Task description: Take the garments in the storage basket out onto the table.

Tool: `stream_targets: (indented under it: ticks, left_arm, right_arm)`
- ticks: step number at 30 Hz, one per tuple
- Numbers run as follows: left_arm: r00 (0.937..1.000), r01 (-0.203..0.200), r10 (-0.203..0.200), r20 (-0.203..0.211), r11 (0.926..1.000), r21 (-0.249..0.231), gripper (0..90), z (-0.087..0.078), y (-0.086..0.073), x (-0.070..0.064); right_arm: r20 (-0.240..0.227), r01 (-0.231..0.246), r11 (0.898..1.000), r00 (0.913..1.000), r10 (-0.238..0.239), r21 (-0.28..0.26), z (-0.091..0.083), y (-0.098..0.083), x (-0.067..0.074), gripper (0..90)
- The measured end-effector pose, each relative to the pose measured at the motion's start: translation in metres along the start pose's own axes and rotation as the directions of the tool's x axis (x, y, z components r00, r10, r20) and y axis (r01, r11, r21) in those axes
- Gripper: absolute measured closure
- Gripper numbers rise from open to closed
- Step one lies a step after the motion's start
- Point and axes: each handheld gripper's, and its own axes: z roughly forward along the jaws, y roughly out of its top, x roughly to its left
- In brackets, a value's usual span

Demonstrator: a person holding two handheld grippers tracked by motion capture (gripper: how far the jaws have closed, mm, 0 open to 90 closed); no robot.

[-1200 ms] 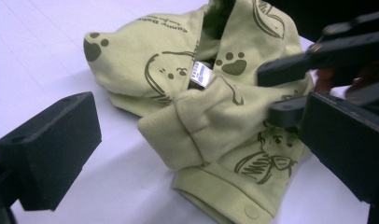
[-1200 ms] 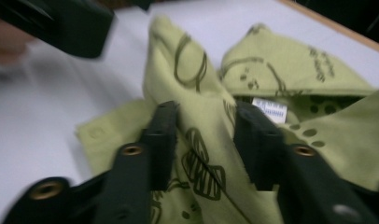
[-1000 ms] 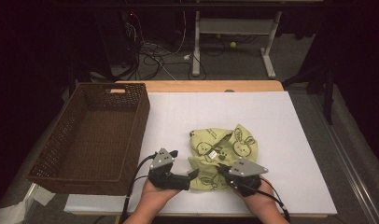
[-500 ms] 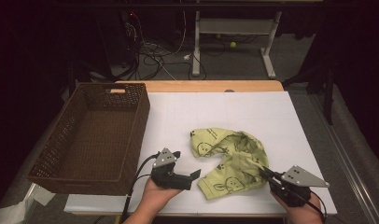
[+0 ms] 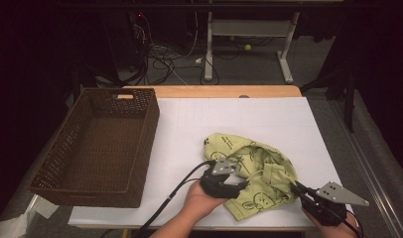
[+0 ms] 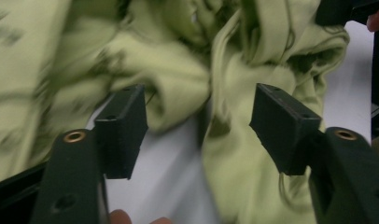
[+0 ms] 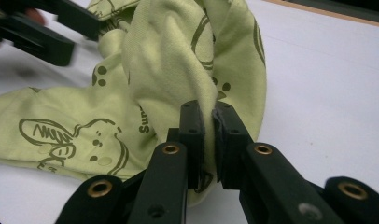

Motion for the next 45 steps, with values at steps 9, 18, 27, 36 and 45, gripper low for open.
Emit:
stream_targets:
  ticks: [9, 18, 27, 36, 45]
  left_arm:
    - [0.9998, 0.006, -0.007, 0.018, 0.9985, 0.055, 82.7, 0.016, 0.008, 0.001]
    - [0.9991, 0.026, -0.027, 0.032, 0.9995, 0.02, 83.8, -0.035, -0.031, 0.0]
    - [0.9981, 0.033, -0.035, 0.05, 0.9985, 0.043, 83.5, -0.045, -0.058, -0.01]
    - [0.997, -0.01, 0.006, 0.078, 0.9987, 0.051, 83.4, -0.04, -0.056, -0.02]
    - [0.9969, -0.003, 0.0, 0.079, 0.9989, 0.046, 83.4, -0.041, -0.056, -0.018]
  right_arm:
    - [-0.023, -0.01, 1.0, 0.9997, 0.01, 0.0, 0.005, -0.001, 0.0, 76.2]
    - [-0.025, 0.003, 1.0, 0.9997, -0.003, 0.016, 0.013, 0.0, 0.006, 67.3]
    - [-0.065, 0.055, 0.998, 0.9963, -0.056, -0.015, 0.016, 0.013, 0.026, 62.0]
    - [-0.112, 0.138, 0.99, 0.9838, -0.14, -0.029, 0.044, 0.046, 0.071, 40.4]
    - [-0.097, 0.185, 0.98, 0.9794, -0.177, 0.077, 0.063, 0.035, 0.067, 79.4]
